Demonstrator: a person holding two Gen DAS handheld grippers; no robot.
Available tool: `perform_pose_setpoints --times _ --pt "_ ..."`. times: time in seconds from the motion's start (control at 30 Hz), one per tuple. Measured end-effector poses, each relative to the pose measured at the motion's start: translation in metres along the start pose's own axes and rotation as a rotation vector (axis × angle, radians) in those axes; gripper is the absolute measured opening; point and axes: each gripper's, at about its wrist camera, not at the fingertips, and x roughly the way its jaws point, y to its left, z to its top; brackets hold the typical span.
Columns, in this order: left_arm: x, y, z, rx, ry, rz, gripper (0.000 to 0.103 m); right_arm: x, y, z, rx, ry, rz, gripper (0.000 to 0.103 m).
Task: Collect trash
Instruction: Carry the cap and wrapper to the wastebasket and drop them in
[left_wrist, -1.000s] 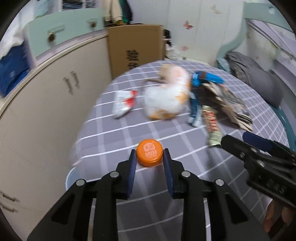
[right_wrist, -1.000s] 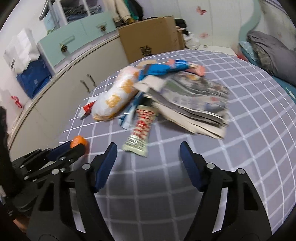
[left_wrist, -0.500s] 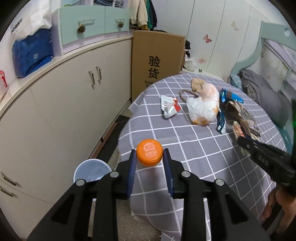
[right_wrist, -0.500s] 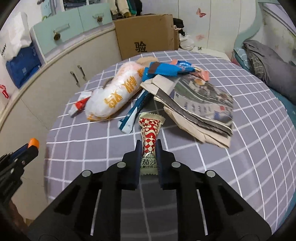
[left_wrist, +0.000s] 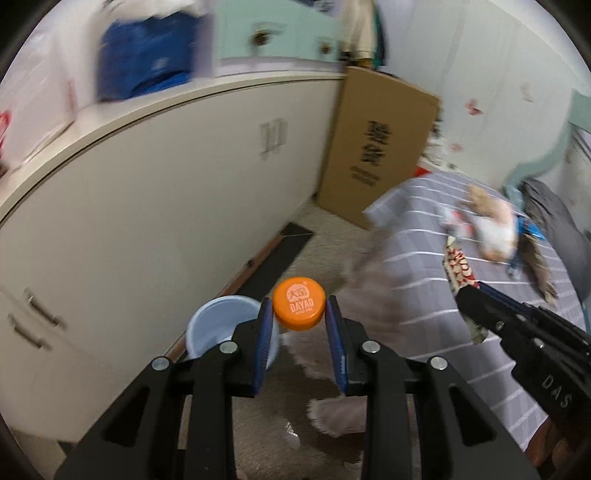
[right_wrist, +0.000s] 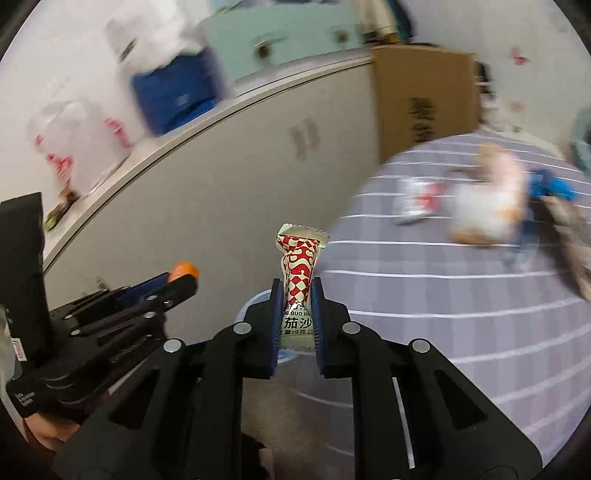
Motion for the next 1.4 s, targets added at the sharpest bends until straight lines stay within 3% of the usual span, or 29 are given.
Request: perform_pose_setpoints --times 0.17,0.3,0.37,0.4,0.5,0.8,1.23,1.27,1.33,1.4 --pt "0.015 0.059 0.000 -0.092 0.023 0.093 0.028 0.056 0.043 0.007 -0.054 0.052 0.066 0.015" --pt "0.027 0.092 0.003 -0.143 0.037 0.147 0.028 0.089 0.072 0.012 -0.065 0.012 0.110 0.018" --pt "0.033 0.102 0.006 -0.155 0.043 0.168 0.028 0.106 0.078 0.016 -0.061 0.001 0.115 0.052" --pt "0.036 0.106 0.007 -0.162 0.046 0.173 0.028 0.114 0.079 0.018 -0.062 -0.010 0.101 0.060" --pt "0.048 0.114 0.008 -0.160 0.064 0.199 0.028 0.127 0.084 0.015 -0.080 0.016 0.095 0.060" --pt "0.075 0.110 0.001 -0.158 0.119 0.169 0.028 0.127 0.080 -0.001 -0.099 0.043 0.031 0.063" --pt "0.090 0.096 0.023 -0.140 0.133 0.129 0.029 0.112 0.061 0.007 -0.057 -0.079 -0.036 0.068" --pt "0.089 0.096 0.027 -0.145 0.121 0.121 0.031 0.111 0.059 0.008 -0.052 -0.084 -0.037 0.068" --pt "0.087 0.096 0.032 -0.160 0.112 0.111 0.066 0.107 0.057 0.011 -0.036 -0.098 -0.039 0.068" --pt "0.079 0.097 0.035 -0.179 0.079 0.117 0.066 0.103 0.054 0.013 -0.023 -0.106 -0.033 0.068"
